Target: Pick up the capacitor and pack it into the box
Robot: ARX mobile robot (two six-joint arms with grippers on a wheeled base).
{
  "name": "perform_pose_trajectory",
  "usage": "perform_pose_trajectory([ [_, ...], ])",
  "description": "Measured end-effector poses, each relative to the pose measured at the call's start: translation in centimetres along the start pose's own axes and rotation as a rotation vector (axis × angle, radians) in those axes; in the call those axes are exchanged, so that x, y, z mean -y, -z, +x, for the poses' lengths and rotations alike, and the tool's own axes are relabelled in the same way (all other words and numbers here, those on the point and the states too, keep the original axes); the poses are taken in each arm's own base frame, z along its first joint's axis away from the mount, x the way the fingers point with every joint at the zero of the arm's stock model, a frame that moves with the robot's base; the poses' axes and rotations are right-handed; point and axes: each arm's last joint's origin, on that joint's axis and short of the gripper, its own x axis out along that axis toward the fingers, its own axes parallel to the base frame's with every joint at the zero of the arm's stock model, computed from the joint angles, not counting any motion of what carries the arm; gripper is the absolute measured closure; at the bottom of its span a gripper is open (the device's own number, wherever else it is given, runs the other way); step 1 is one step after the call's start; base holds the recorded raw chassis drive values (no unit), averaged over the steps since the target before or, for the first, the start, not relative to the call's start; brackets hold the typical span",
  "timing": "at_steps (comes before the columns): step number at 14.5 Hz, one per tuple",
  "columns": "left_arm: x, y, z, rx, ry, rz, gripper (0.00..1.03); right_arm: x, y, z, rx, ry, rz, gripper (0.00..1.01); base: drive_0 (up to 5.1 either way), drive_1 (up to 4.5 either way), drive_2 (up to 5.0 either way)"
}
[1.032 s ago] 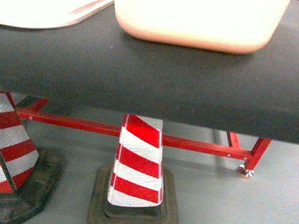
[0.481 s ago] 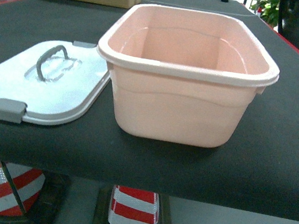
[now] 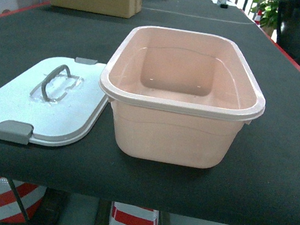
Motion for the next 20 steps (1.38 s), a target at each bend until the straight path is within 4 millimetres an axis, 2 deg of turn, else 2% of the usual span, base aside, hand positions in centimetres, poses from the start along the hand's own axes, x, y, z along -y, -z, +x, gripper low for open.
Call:
perform_pose_trajectory([
  [5,0.0,0.0,0.0,-0.005,0.013,0.005,0.60,0.0,0.0,0.0,0.001,0.000,0.000,0.03,0.0,0.00,0.0],
  [6,0.1,-0.5,0.8,0.022,0.118,0.018,0.60,0.0,0.0,0.0,0.002,0.000,0.000,0.03,0.0,0.00,0.0],
  [8,1.9,-3.1,5.3,0.081,0.192,0.017,0.60,0.0,0.0,0.0,0.000,0.000,0.000,0.03,0.0,0.00,0.0],
  [9,3.5,-5.7,8.7,0.173,0.202,0.005,0.60,0.0,0.0,0.0,0.001,0.000,0.000,0.03,0.0,0.00,0.0],
  [10,6.0,-8.0,12.5,0.248,0.239,-0.017,0.60,0.0,0.0,0.0,0.000,0.000,0.000,0.03,0.0,0.00,0.0],
  [11,7.8,-8.6,15.2,0.217,0.262,-0.026,0.60,0.0,0.0,0.0,0.000,0.000,0.000,0.03,0.0,0.00,0.0],
  [12,9.8,-8.6,17.8,0.170,0.278,-0.029,0.60,0.0,0.0,0.0,0.001,0.000,0.000,0.03,0.0,0.00,0.0],
  [14,15.9,-7.2,25.1,0.042,0.331,-0.028,0.60,0.0,0.0,0.0,0.000,0.000,0.000,0.03,0.0,0.00,0.0],
  [16,20.7,-6.2,29.6,0.007,0.371,-0.020,0.60,0.0,0.0,0.0,0.000,0.000,0.000,0.03,0.0,0.00,0.0],
  [17,22.0,-5.7,30.8,0.013,0.370,-0.020,0.56,0.0,0.0,0.0,0.000,0.000,0.000,0.03,0.0,0.00,0.0],
  [18,23.0,-4.9,31.5,0.004,0.377,-0.018,0.43,0.0,0.0,0.0,0.000,0.000,0.000,0.03,0.0,0.00,0.0],
  [19,23.1,-4.2,31.6,-0.009,0.376,-0.013,0.31,0.0,0.0,0.0,0.000,0.000,0.000,0.03,0.0,0.00,0.0],
  [20,23.0,-4.0,31.6,-0.002,0.372,-0.015,0.23,0.0,0.0,0.0,0.000,0.000,0.000,0.03,0.0,0.00,0.0],
])
